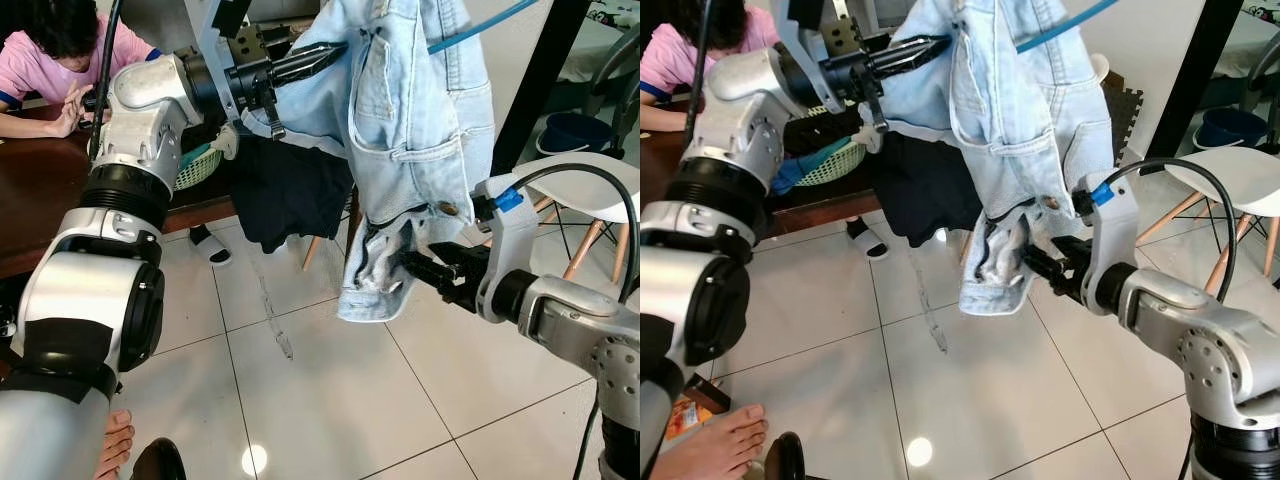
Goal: Hang hanger
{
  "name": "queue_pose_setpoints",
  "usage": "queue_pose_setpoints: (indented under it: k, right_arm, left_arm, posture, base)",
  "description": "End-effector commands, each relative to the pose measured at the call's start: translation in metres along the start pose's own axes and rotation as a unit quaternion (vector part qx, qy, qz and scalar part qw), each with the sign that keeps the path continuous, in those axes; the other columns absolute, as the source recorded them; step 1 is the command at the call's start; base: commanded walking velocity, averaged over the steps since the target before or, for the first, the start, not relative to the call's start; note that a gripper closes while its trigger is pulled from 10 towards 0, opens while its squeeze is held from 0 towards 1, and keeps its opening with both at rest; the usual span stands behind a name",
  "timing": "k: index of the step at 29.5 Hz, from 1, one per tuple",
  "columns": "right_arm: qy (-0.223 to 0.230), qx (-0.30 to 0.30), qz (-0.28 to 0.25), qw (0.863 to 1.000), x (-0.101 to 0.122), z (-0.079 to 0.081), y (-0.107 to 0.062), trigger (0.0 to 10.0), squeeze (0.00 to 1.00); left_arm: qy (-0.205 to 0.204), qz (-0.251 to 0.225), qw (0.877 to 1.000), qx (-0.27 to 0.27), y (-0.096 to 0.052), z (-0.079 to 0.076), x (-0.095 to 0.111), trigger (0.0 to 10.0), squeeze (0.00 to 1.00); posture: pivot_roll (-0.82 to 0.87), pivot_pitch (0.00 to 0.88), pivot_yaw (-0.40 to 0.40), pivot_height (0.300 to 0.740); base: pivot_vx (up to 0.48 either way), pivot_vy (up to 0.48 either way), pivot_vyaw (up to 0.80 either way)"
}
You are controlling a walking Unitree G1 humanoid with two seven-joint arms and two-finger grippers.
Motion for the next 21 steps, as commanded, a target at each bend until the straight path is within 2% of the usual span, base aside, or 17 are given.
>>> queue_pose_setpoints:
  k: [1,8,12,17,19,20,21]
  right_arm:
    - [-0.007,-0.011,-0.001,1.000,0.001,-0.003,0.000,0.0,0.00]
    - [0.001,-0.041,-0.017,0.999,0.005,-0.015,-0.004,0.0,0.00]
    - [0.040,-0.065,-0.064,0.995,0.016,-0.031,-0.011,0.0,0.00]
    - [0.055,-0.069,-0.084,0.992,0.022,-0.036,-0.014,0.0,0.00]
    - [0.081,-0.077,-0.117,0.987,0.030,-0.045,-0.019,0.0,0.00]
    - [0.081,-0.077,-0.117,0.987,0.030,-0.045,-0.019,0.0,0.00]
    - [0.097,-0.088,-0.131,0.983,0.033,-0.052,-0.023,0.0,0.00]
  left_arm:
    - [0.026,-0.034,0.999,0.010,-0.002,0.012,0.023,0.0,0.00]
    - [0.023,-0.028,0.999,-0.004,-0.010,0.012,0.023,0.0,0.00]
    - [0.005,-0.014,0.999,-0.047,-0.024,0.006,0.016,0.0,0.00]
    - [-0.001,-0.007,0.998,-0.061,-0.028,0.003,0.012,0.0,0.00]
    - [-0.016,0.005,0.996,-0.084,-0.036,-0.004,0.006,0.0,0.00]
    - [-0.016,0.005,0.996,-0.084,-0.036,-0.004,0.006,0.0,0.00]
    - [-0.030,0.010,0.995,-0.095,-0.043,-0.006,0.003,0.0,0.00]
  posture:
    - [-0.05,0.083,0.048,0.740]
    - [-0.05,0.081,0.048,0.740]
    - [-0.06,0.076,0.048,0.740]
    - [-0.05,0.076,0.048,0.740]
    - [-0.06,0.078,0.047,0.740]
    - [-0.06,0.078,0.047,0.740]
    - [-0.06,0.081,0.047,0.740]
  base:
    - [0.000,0.000,0.00]
    - [0.000,0.000,0.00]
    - [0.000,0.000,0.00]
    - [0.000,0.000,0.00]
    - [0.000,0.000,0.00]
    - [0.000,0.000,0.00]
    - [0.000,0.000,0.00]
Point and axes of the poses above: a point about 5 cm out from each wrist's last joint towards the gripper, its own y axis pointing out of the wrist towards the gripper, its own x axis along the axis of the wrist's last joint, z = x × y, the point moved 1 cm from there along y, pointing out of the wrist towards the gripper, and after that the axes turned 1 degree about y, right-handed, at the moved point
